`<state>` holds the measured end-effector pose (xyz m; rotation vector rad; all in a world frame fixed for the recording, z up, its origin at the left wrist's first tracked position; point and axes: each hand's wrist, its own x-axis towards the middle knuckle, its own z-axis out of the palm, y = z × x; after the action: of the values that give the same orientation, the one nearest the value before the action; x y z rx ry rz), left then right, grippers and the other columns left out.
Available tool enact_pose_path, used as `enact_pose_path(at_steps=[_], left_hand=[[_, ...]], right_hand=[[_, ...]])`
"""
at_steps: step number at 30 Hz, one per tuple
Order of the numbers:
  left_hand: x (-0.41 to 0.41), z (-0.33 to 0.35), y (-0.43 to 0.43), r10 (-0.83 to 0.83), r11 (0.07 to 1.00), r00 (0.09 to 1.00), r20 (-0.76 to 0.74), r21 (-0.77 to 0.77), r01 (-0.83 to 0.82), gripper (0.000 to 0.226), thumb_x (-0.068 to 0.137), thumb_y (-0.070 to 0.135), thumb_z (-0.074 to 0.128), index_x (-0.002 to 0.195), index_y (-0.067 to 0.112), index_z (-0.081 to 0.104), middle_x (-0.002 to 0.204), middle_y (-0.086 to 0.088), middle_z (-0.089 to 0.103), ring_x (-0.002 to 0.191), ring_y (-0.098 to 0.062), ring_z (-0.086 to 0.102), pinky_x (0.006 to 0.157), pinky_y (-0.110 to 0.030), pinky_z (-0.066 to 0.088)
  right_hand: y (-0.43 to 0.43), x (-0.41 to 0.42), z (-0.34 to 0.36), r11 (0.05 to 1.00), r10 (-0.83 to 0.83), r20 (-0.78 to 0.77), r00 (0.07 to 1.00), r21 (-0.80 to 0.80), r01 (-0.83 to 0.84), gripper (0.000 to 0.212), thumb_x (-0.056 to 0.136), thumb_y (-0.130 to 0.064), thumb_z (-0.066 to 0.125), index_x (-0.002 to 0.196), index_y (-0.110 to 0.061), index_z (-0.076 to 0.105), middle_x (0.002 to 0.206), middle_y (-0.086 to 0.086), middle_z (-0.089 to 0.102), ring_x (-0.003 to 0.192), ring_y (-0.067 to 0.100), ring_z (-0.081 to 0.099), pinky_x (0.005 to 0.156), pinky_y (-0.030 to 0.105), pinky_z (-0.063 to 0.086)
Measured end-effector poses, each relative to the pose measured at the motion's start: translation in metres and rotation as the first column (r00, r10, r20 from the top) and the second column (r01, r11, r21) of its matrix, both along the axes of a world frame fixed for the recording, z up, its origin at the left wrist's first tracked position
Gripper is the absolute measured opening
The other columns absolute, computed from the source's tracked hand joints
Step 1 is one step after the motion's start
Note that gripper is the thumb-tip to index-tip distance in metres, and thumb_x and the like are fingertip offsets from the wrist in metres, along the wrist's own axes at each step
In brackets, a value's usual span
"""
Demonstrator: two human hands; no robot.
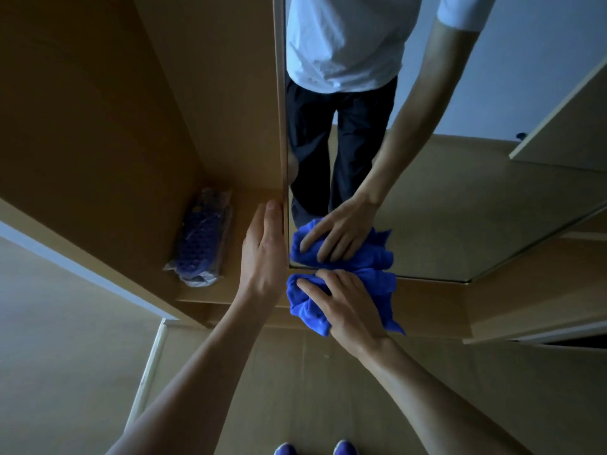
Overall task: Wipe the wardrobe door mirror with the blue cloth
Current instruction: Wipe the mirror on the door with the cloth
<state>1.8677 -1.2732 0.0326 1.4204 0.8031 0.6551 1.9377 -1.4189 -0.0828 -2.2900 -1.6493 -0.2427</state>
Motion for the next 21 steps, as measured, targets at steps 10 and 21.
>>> enact_pose_path(at_steps=[10,21], left_hand=[[-0.003,0.111,-0.027,0.03,0.979,0.986,0.162,0.195,-0.061,0.023,0.104,0.052,0.031,0.105,0.046,0.053,0.112,0.015,0.062,0.102,0.007,0.056,0.084,-0.015,0.04],[-0.016,0.239,-0.036,-0.072,0.904,0.966,0.248,0.426,-0.042,0.042,0.102,0.022,0.051,0.142,0.035,0.046,0.137,0.018,0.054,0.134,-0.012,0.048,0.11,-0.049,0.044]], right_hand=[[-0.043,0.028,0.165,0.996,-0.053,0.13,0.99,0.071,0.044,0.07,0.072,-0.016,0.083,0.137,-0.021,0.058,0.122,0.01,0.061,0.102,0.029,0.061,0.092,0.044,0.05],[-0.062,0.022,0.336,0.975,-0.093,0.31,0.946,0.219,0.024,0.067,0.079,-0.009,0.074,0.143,-0.016,0.054,0.124,0.011,0.058,0.103,0.031,0.057,0.09,0.045,0.048]])
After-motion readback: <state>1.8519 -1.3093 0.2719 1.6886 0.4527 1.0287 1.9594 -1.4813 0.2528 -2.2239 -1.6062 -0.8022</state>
